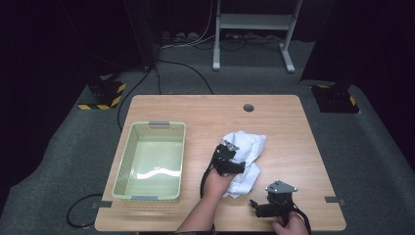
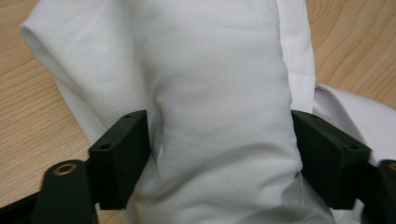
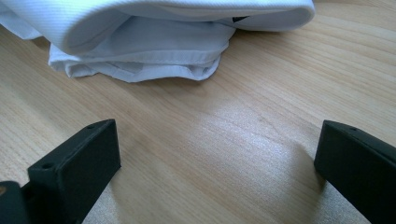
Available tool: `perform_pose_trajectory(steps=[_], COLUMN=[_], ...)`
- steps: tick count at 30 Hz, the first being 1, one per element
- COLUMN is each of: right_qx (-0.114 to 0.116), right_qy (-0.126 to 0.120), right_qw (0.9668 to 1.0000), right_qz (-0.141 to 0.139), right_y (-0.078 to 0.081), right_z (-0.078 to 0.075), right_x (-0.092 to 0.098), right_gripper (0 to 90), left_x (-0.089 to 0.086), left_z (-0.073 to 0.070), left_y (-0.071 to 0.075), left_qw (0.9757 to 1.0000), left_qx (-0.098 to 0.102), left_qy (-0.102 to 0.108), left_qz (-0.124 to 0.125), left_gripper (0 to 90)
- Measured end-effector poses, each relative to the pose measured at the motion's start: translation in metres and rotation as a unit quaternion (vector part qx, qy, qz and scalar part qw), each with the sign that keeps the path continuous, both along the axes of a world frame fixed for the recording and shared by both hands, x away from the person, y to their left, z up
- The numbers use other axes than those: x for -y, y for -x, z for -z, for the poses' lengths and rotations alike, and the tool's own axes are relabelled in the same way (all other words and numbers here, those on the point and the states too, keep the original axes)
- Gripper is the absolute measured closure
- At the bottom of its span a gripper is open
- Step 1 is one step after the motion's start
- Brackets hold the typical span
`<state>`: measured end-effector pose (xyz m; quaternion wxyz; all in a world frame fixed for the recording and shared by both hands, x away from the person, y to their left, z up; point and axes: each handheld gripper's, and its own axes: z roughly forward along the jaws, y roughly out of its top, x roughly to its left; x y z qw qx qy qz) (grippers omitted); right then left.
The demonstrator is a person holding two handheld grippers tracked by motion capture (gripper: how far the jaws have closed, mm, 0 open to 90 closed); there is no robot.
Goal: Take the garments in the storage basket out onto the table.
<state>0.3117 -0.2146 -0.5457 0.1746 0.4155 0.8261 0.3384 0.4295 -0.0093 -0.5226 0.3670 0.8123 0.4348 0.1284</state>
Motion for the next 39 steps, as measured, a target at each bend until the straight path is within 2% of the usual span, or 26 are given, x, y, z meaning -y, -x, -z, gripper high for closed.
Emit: perform_pose_trajectory(steps=[7,13,17,24,28,35,39], right_qx=[0.0,0.0,0.0,-0.001,0.0,0.0,-0.001], right_qy=[-0.001,-0.001,-0.001,-0.001,-0.001,0.0,0.0], right_qw=[1.0,1.0,1.0,1.0,1.0,1.0,1.0], right_qz=[0.0,0.0,0.0,0.001,0.001,0.001,0.001], right_y=[0.0,0.0,0.0,0.0,0.0,0.0,0.0], right_z=[0.0,0.0,0.0,0.0,0.0,0.0,0.0], right_x=[0.0,0.0,0.0,0.0,0.0,0.0,0.0], right_gripper=[0.1,0.1,0.1,0.2,0.1,0.1,0.1], left_x=[-0.001,-0.002,-0.003,-0.007,-0.011,-0.018,-0.022], left_z=[-0.008,-0.025,-0.036,-0.056,-0.065,-0.074,-0.076], left_y=[0.003,0.008,0.012,0.02,0.024,0.03,0.035], left_qw=[0.9998,0.9986,0.9977,0.995,0.9933,0.9909,0.9885], left_qx=[0.02,0.05,0.061,0.083,0.095,0.111,0.123], left_qy=[0.0,0.007,0.014,0.033,0.046,0.061,0.072], left_qz=[0.005,0.016,0.027,0.045,0.047,0.046,0.05], left_gripper=[7.7,3.7,3.4,3.1,2.8,1.3,0.5])
